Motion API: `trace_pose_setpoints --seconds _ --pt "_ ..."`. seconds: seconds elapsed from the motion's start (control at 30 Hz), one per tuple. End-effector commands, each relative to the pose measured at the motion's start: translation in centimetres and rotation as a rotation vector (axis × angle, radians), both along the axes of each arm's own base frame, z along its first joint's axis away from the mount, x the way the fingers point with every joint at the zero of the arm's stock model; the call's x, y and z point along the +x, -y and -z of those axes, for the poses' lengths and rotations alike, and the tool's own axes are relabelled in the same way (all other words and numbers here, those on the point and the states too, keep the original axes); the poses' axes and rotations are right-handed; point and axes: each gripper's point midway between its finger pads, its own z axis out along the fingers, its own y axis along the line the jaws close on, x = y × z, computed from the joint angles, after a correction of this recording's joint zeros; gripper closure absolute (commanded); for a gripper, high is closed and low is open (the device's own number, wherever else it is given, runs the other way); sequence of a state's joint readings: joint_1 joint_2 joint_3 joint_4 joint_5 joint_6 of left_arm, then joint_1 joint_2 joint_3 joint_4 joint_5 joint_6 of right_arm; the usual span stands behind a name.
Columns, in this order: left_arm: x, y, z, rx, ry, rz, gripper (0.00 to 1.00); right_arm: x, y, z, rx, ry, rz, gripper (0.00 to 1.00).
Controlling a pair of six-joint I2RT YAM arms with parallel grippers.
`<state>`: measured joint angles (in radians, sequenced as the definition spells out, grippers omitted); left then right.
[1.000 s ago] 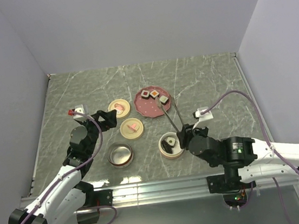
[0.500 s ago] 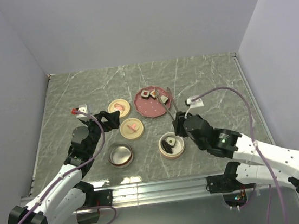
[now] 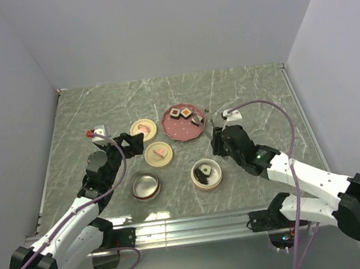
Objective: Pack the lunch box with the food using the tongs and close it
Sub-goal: Pick up the food using the clamp
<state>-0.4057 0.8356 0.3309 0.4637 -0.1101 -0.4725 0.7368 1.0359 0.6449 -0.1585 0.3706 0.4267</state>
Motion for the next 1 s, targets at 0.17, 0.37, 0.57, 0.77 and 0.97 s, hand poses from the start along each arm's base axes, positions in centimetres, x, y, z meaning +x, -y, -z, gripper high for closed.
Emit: trace_pose_setpoints --seconds 0.17,0.37,0.57,0.77,0.97 --pt "0.5 -0.7 -1.1 -0.016 0.018 -0.053 0.00 2.0 -1.4 1.6 0.000 0.001 -0.066 0.51" --pt "0.5 -1.0 -1.1 -0.019 0.015 -0.069 0.01 2.8 -1.0 2.8 -0.046 -0.023 -0.053 0.52" --pt "0.5 -1.1 -1.1 -0.018 0.014 -0.074 0.00 3.8 -1.0 2.3 -0.056 -0.001 -0.040 0.52" --pt "0.6 -1.1 -1.0 -0.015 0.012 -0.075 0.01 4.3 -0.5 2.5 -0.085 -0.001 -0.016 0.52" --pt "0.7 -1.1 -1.1 -0.015 0.012 -0.077 0.01 4.4 -1.0 2.4 -0.086 -0.008 -0.039 0.52"
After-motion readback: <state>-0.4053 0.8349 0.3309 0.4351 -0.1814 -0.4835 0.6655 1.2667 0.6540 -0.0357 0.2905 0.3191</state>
